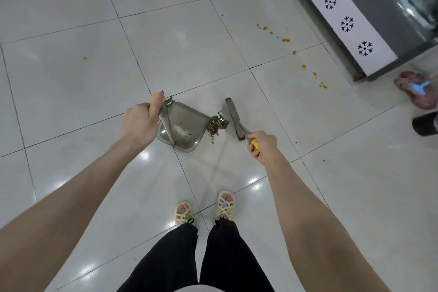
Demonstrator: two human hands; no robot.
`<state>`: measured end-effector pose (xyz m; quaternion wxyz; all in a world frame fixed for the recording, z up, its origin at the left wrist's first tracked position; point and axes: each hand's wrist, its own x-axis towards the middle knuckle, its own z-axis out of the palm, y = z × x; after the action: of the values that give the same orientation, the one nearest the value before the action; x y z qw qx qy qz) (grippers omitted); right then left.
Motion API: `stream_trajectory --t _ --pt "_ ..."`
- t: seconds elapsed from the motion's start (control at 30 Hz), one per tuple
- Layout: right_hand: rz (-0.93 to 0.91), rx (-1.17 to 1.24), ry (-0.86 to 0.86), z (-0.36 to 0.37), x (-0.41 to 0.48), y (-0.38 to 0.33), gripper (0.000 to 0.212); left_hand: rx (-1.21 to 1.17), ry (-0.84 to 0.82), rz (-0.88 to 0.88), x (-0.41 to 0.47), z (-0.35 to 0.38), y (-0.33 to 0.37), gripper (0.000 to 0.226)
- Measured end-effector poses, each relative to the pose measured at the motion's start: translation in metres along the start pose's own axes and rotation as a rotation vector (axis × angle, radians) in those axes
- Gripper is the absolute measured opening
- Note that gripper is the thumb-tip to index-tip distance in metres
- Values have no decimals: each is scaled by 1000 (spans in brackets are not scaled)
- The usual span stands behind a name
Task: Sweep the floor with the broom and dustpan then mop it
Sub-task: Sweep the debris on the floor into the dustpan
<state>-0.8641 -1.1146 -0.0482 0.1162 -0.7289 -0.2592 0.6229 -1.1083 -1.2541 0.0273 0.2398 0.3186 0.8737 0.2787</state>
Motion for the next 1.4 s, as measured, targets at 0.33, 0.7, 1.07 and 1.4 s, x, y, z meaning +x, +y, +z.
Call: stream_trajectory --t 0.33,0.7,1.07,1.4 --pt "-24 -231 67 19 28 -24 10 -4 46 -89 23 -10 -10 70" --pt "-42 -168 13 -26 45 -98 13 -28 56 -96 63 19 53 75" --pt "-78 -81 12 -74 83 -170 10 -47 85 -44 120 66 138 74" --pt "-93 -77 11 -76 148 -267 15 -30 104 -16 212 110 197 73"
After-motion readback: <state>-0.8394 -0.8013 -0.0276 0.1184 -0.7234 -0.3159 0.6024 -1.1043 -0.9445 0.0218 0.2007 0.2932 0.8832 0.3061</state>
